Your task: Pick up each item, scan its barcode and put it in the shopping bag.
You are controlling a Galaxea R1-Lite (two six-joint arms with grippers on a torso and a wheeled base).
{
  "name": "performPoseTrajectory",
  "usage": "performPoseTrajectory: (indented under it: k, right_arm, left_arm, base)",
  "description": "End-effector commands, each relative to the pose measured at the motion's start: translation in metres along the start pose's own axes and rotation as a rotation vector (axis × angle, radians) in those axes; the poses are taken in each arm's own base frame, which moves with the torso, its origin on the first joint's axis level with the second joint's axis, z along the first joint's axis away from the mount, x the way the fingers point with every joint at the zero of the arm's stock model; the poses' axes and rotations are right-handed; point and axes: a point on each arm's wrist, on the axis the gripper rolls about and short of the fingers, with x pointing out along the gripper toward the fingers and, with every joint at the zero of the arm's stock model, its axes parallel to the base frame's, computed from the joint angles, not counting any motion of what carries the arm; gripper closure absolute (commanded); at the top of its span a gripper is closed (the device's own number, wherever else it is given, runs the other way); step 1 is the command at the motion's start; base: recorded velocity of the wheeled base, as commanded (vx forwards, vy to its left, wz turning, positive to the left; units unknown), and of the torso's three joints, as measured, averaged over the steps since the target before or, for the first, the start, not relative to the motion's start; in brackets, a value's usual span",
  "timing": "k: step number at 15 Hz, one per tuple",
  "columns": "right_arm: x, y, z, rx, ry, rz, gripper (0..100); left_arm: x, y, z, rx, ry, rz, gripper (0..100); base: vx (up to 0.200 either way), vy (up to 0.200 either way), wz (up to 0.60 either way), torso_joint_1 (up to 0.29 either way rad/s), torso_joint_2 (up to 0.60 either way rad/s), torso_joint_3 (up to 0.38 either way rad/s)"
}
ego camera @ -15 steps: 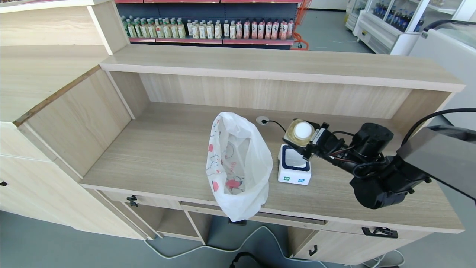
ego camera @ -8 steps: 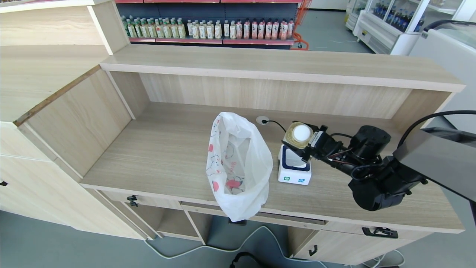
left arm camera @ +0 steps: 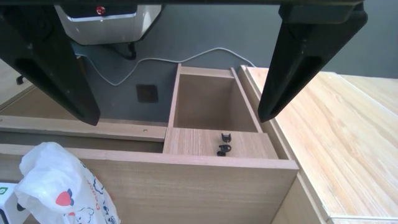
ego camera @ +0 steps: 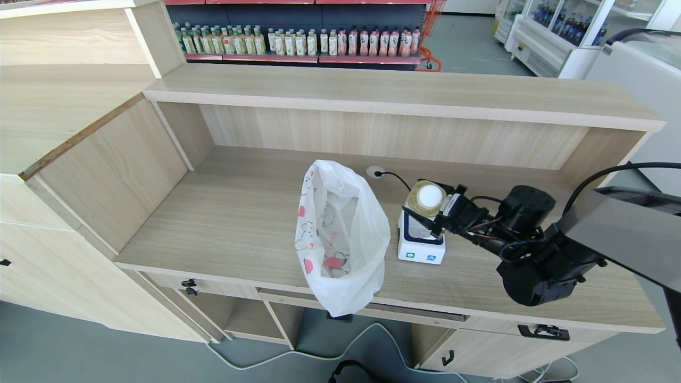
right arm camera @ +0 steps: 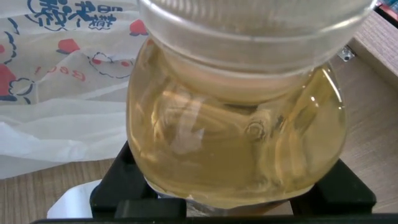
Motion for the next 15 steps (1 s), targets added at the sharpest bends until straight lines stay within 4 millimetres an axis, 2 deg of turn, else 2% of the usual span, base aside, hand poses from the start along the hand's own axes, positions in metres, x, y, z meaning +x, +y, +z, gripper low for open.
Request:
performPoseTrajectory:
  k: [1, 10, 13, 15]
  right_arm:
    - [0.001, 0.003, -0.004, 0.005, 0.003, 0.005, 100]
    - [0.002, 0.0, -0.001, -0.001, -0.005, -0.001, 100]
    - [-0.001, -0.017, 0.022, 0.052, -0.012, -0.058, 100]
    - [-0.008, -0.026, 0.044, 0.165, 0.035, -0.146, 100]
  left_arm:
    - [0.0, 0.0, 0.0, 0.0, -0.001, 0.0, 0]
    - [0.0, 0.0, 0.0, 0.0, -0.001, 0.0, 0]
    - [0.0, 0.0, 0.0, 0.0, -0.001, 0.0, 0]
    - [0.0, 0.0, 0.0, 0.0, -0.001, 0.0, 0]
  base:
    - [0.0, 0.0, 0.0, 0.0, 0.0, 0.0]
    - [0.0, 0.0, 0.0, 0.0, 0.0, 0.0]
    - [0.0, 0.0, 0.0, 0.0, 0.0, 0.0]
    - [0.0, 0.0, 0.0, 0.0, 0.0, 0.0]
